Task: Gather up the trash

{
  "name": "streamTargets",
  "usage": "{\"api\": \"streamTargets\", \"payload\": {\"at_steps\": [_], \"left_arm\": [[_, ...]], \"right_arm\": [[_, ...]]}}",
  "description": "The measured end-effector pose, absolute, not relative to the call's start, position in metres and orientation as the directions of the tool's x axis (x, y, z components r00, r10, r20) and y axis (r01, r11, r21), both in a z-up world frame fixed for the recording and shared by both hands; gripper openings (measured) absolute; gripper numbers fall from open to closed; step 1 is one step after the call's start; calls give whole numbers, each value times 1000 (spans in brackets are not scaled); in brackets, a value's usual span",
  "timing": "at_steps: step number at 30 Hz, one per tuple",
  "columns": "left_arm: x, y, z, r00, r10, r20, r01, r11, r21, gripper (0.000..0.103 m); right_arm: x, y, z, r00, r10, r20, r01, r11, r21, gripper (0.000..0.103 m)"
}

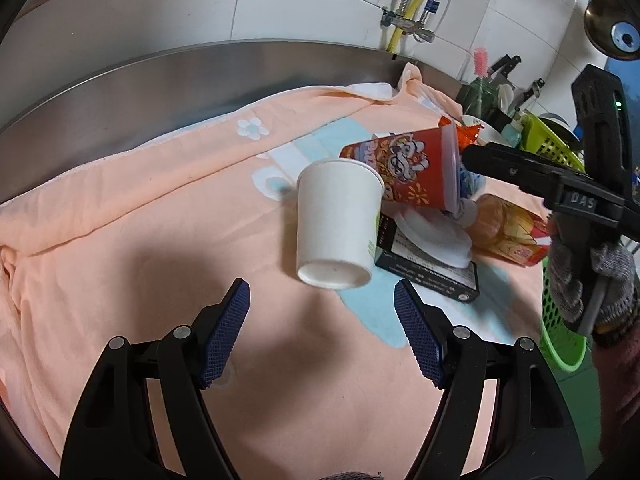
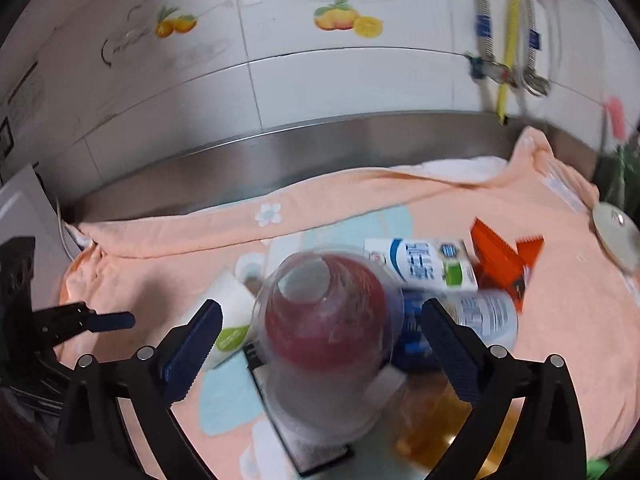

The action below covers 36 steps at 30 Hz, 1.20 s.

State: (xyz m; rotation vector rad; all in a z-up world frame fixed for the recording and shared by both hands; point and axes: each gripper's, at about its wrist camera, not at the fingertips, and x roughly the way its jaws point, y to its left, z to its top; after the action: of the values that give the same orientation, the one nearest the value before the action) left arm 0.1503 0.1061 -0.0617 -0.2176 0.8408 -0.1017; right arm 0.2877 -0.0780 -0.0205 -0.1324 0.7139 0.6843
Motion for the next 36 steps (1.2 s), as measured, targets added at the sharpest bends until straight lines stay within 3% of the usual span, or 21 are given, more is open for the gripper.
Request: {"api": "streamTargets", "payload": {"at_steps": [22, 26, 36], "left_arm": [[179, 102, -69, 647, -188, -739, 23, 974, -227, 76], [187, 99, -70, 643, -185, -743, 29, 975, -219, 76], [211, 88, -77, 629, -184, -756, 48, 979, -199, 76]], "right_arm": [[328, -57, -55, 473, 508, -720, -641, 759, 115, 96], [322, -53, -54, 479, 508, -716, -653, 751, 97, 88], [307, -59, -45, 520, 512, -684, -634, 768, 92, 87]]}}
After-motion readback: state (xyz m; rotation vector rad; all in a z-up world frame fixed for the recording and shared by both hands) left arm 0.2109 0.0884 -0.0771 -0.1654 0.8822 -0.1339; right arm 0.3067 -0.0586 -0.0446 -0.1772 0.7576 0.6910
